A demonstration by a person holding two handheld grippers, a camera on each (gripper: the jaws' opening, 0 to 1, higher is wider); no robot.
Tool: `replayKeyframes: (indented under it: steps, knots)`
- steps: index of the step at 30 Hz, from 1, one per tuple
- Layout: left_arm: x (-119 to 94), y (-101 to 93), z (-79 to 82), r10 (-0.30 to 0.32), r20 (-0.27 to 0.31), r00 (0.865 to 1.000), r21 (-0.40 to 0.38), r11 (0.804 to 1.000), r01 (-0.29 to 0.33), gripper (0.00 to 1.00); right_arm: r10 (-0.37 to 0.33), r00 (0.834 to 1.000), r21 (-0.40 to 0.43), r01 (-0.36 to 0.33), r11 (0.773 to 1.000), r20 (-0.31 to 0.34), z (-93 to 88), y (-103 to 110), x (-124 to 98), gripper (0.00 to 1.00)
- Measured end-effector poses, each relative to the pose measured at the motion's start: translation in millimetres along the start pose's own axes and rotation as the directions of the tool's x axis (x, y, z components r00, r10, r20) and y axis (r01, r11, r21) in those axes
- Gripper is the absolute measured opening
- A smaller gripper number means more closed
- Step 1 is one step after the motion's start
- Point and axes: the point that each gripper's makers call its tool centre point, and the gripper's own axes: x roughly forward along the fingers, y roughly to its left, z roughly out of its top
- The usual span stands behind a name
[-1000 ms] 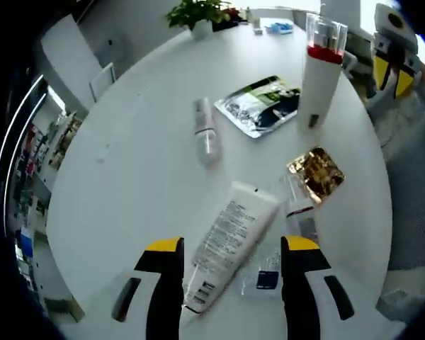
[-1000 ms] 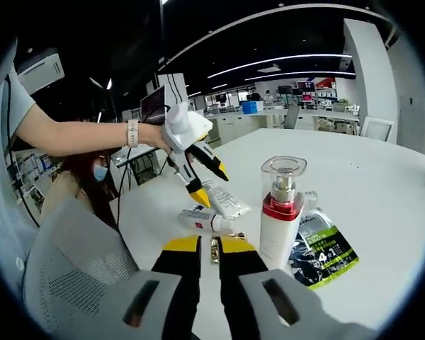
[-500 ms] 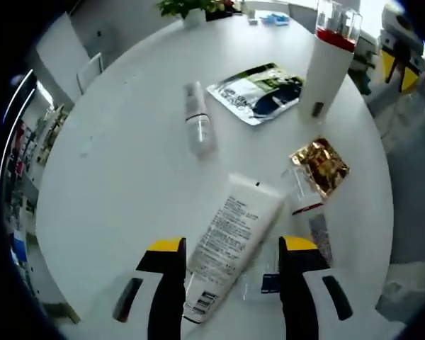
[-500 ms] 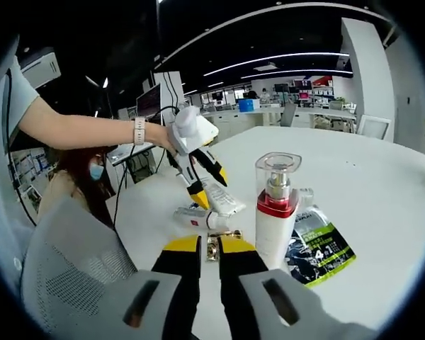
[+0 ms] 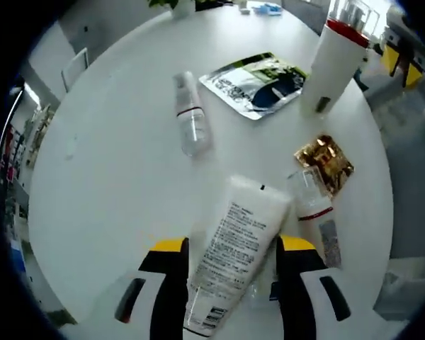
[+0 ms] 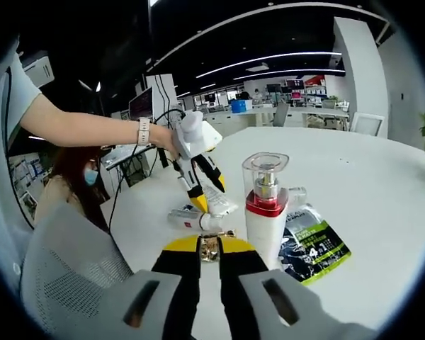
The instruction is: Arrange the skincare products in the storage area until every visible bottle or jar stands upright without overlapping.
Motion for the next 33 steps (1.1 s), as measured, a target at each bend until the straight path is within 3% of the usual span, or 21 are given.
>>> replayKeyframes:
  steps: [10, 19, 24, 30, 33]
  knots:
    - [2, -5.3, 0.3, -0.038, -0.019, 0.999, 0.023, 0.999, 0.038, 0.42, -0.003, 1.000, 0.006, 0.003, 1.000, -0.010, -2.0, -1, 1, 0.08]
    - [3, -20.2, 5.6, -0.039, -0.056, 0.998, 0.114, 0.992, 0.046, 0.36, 0.000, 1.000, 0.007, 0.000, 1.000, -0.022, -4.6, -1, 2, 0.08]
    - [4, -21.3, 7.1, -0.056, -0.086, 0.995, 0.110, 0.992, 0.066, 0.34, 0.005, 1.000, 0.002, -0.005, 1.000, -0.027, -5.5, 0, 2, 0.07]
    - [4, -22.9, 6.6, -0.056, -0.083, 0.995, 0.099, 0.993, 0.064, 0.30, 0.004, 1.000, -0.005, -0.004, 1.000, -0.027, -5.2, 1, 2, 0.07]
    - [4, -22.2, 6.9, -0.064, -0.124, 0.990, 0.113, 0.991, 0.078, 0.29, 0.010, 0.999, -0.010, -0.010, 1.000, -0.034, -6.2, 2, 2, 0.07]
